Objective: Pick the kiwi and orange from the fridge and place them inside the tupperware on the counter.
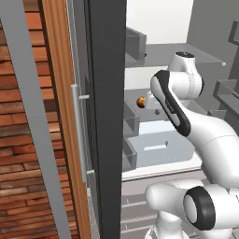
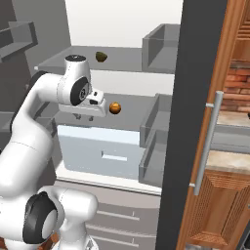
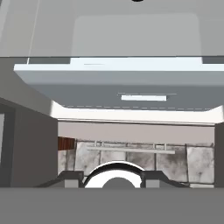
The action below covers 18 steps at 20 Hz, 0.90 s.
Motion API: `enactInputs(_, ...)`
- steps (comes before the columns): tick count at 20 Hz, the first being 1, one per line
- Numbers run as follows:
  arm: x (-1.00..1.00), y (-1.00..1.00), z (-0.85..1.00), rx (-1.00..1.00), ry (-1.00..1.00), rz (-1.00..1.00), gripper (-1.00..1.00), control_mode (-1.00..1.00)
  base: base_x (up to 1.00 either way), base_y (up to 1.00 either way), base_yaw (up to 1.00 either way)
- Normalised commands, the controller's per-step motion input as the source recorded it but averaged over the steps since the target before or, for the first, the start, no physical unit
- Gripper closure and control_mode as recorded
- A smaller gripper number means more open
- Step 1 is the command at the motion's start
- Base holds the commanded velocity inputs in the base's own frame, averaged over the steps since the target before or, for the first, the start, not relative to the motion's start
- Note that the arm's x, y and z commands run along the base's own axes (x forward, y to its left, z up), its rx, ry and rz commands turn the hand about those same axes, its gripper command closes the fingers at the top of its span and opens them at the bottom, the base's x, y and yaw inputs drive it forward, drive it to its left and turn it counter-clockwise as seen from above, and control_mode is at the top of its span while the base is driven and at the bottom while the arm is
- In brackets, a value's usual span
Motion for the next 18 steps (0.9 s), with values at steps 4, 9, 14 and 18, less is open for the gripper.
enactInputs(4, 0.0, 0.0, 0.0, 0.0, 0.0, 0.0, -1.0, 1.0, 0.0, -0.12, 0.0)
enactInputs(9, 0.0, 0.0, 0.0, 0.0, 0.0, 0.0, -1.0, 1.0, 0.23, -0.23, 0.0)
enactInputs(14, 0.0, 0.0, 0.0, 0.0, 0.0, 0.0, -1.0, 1.0, 0.36, -0.27, 0.0)
enactInputs(18, 0.0, 0.0, 0.0, 0.0, 0.0, 0.0, -1.0, 1.0, 0.34, -0.43, 0.0)
